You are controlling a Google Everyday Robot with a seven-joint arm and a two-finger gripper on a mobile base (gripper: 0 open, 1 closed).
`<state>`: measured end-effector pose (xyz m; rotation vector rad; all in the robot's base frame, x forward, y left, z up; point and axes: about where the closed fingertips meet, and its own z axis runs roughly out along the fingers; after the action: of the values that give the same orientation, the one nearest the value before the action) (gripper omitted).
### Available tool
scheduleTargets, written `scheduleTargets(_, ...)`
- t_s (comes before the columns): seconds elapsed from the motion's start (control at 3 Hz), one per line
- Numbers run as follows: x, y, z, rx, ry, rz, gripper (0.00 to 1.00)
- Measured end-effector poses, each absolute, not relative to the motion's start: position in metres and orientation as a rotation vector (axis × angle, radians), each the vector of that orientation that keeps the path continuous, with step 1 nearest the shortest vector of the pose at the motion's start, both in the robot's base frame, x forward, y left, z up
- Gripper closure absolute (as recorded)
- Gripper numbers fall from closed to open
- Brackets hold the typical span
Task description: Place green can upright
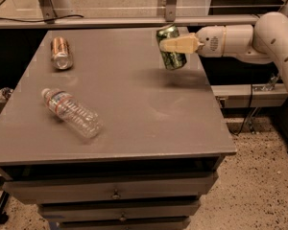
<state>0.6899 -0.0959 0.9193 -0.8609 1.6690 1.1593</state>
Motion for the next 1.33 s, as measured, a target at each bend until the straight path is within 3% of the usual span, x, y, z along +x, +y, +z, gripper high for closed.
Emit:
scheduleTargets(0.67,0.686,-0.077,0.915,-1.025,1.547,1.233,1.0)
scheduleTargets(1.33,0.653,-0.103,0.907,-1.098,1.422,1.272,1.0)
